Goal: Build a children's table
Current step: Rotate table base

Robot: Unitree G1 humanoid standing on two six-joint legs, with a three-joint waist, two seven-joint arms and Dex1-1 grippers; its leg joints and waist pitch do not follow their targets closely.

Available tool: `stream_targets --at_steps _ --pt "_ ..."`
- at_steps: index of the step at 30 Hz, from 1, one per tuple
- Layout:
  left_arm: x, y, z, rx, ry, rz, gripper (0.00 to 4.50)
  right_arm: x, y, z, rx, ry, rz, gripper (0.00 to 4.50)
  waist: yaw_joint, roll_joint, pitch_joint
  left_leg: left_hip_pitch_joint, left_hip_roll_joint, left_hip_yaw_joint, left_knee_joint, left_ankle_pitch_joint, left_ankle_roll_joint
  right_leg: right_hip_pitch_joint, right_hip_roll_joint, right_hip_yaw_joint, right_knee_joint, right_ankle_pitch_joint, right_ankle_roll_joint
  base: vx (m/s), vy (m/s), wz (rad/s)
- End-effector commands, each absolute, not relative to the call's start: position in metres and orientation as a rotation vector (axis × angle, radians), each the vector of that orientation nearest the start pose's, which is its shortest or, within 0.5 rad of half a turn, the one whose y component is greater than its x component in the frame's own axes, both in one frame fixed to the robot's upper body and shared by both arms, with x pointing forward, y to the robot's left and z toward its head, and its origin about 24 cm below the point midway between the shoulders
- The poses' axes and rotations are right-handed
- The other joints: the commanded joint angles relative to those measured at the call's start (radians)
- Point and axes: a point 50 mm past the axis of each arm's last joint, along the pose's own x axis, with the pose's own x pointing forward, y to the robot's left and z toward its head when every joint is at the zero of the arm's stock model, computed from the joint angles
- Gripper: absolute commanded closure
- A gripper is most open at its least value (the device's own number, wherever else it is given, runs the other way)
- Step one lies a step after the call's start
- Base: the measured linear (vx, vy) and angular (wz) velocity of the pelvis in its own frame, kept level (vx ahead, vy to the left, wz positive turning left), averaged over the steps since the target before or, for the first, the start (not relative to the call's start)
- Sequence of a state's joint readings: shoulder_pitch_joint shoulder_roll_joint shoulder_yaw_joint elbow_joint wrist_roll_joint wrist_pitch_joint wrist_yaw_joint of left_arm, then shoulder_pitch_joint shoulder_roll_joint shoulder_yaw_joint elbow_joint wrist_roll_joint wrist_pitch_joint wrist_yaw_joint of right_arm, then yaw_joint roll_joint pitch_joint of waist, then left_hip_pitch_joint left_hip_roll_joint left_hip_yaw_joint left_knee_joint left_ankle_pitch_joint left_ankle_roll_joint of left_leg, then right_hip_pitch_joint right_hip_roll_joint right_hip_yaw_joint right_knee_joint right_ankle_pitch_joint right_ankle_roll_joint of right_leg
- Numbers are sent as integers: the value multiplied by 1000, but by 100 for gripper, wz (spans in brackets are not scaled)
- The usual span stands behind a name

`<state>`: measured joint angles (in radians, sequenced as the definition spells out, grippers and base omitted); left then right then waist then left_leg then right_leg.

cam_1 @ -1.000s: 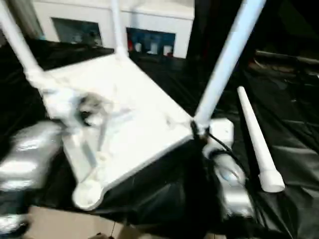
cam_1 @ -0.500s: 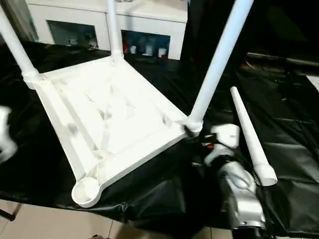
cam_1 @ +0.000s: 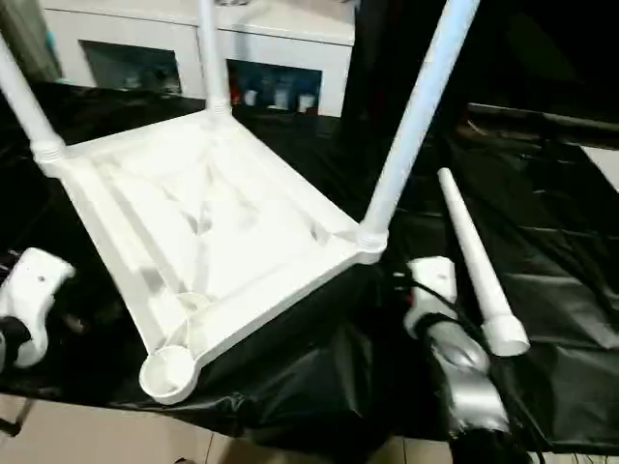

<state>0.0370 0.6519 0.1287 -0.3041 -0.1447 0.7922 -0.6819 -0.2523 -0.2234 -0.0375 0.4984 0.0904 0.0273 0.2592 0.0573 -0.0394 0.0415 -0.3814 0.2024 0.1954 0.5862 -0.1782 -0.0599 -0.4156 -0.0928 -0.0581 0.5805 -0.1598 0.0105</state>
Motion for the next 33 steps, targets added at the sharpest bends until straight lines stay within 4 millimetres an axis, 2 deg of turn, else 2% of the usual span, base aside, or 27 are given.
stream_targets --at_steps 1,2,4,6,8,9,10,13,14,16,19,21,24,25,26,27,28,29,30,31,32,33 --pt "219 237 76 274 630 -587 9 299 -182 0 -104 301 247 68 -1 17 -48 22 20 -12 -85 -316 -16 32 -28 34 -54 -257 -156 0 0 0" --pt "218 233 75 271 639 -620 9 302 -177 0 -111 306 270 68 -1 17 -50 25 21 -12 -84 -319 -20 30 -29 35 -52 -258 -162 0 0 0" --pt "215 226 74 266 655 -680 9 309 -168 0 -114 317 315 68 1 17 -49 26 22 -10 -83 -316 -24 30 -29 36 -52 -256 -161 0 0 0" --pt "213 220 72 266 671 -728 9 315 -157 1 -130 320 358 68 0 14 -49 23 21 -10 -82 -306 -27 32 -28 36 -50 -252 -159 0 0 0" --pt "213 215 70 277 684 -757 9 321 -149 2 -134 322 397 68 -7 11 -47 19 19 -12 -82 -335 -33 33 -30 36 -50 -306 -154 0 0 0" --pt "215 212 69 280 681 -761 9 323 -144 2 -138 324 426 68 -10 7 -47 17 19 -13 -82 -342 -34 34 -31 36 -52 -325 -149 0 0 0" --pt "217 211 68 280 679 -763 9 324 -141 2 -141 325 442 68 -9 10 -45 22 20 -13 -81 -365 -39 30 -32 37 -56 -363 -141 0 0 0" --pt "225 198 64 262 655 -788 9 329 -130 5 -145 317 496 68 -13 6 -46 27 20 -14 -79 -384 -43 26 -34 38 -61 -404 -132 0 0 0" --pt "234 185 60 243 633 -817 9 331 -121 7 -143 308 552 68 -16 6 -46 24 17 -15 -78 -387 -43 28 -31 36 -62 -417 -129 0 0 0" --pt "240 178 57 240 620 -829 9 333 -117 9 -156 297 580 68 -14 9 -46 26 18 -16 -78 -391 -43 26 -34 36 -65 -427 -126 0 0 0" --pt "246 171 54 238 615 -838 9 334 -116 11 -168 287 585 68 -20 6 -47 21 18 -20 -79 -397 -47 30 -35 34 -67 -449 -118 0 0 0" --pt "256 163 51 256 585 -830 9 336 -117 15 -157 268 582 68 -21 8 -48 24 18 -19 -78 -393 -44 27 -33 33 -68 -436 -120 0 0 0" --pt "276 156 49 282 523 -754 9 337 -124 20 -139 245 568 68 -18 12 -52 24 17 -16 -75 -374 -36 30 -29 34 -65 -388 -132 0 0 0" --pt "280 156 49 285 511 -734 9 337 -126 21 -130 241 563 68 -14 9 -53 28 18 -14 -73 -368 -31 27 -30 35 -66 -370 -138 0 0 0" --pt "286 155 49 304 486 -706 9 336 -130 24 -119 233 546 68 -15 11 -53 22 17 -16 -75 -356 -29 34 -30 35 -62 -357 -139 0 0 0" --pt "289 154 49 308 475 -694 9 335 -133 26 -120 225 536 68 -14 11 -55 18 17 -17 -76 -343 -28 38 -31 34 -60 -345 -139 0 0 0" --pt "293 152 49 313 455 -681 9 334 -136 29 -122 212 522 68 -12 9 -57 20 19 -16 -75 -329 -25 37 -31 34 -58 -326 -139 0 0 0" --pt "296 150 50 312 435 -676 9 333 -140 31 -115 204 509 68 -12 12 -57 19 18 -15 -75 -313 -23 40 -30 34 -57 -303 -139 0 0 0" --pt "298 145 51 303 410 -677 9 332 -144 34 -111 199 488 68 -9 11 -60 22 20 -15 -73 -300 -22 40 -30 34 -53 -278 -149 0 0 0" --pt "301 140 52 294 380 -680 9 331 -149 37 -109 195 465 68 -9 10 -57 18 17 -14 -74 -289 -18 42 -26 35 -55 -268 -149 0 0 0" --pt "303 137 53 291 365 -683 9 331 -151 38 -107 197 451 68 -1 9 -62 21 20 -13 -71 -268 -18 43 -29 35 -49 -230 -158 0 0 0" --pt "303 137 53 291 365 -683 9 331 -151 38 -107 197 451 68 0 9 -62 18 19 -13 -72 -255 -15 46 -29 35 -47 -214 -163 0 0 0"
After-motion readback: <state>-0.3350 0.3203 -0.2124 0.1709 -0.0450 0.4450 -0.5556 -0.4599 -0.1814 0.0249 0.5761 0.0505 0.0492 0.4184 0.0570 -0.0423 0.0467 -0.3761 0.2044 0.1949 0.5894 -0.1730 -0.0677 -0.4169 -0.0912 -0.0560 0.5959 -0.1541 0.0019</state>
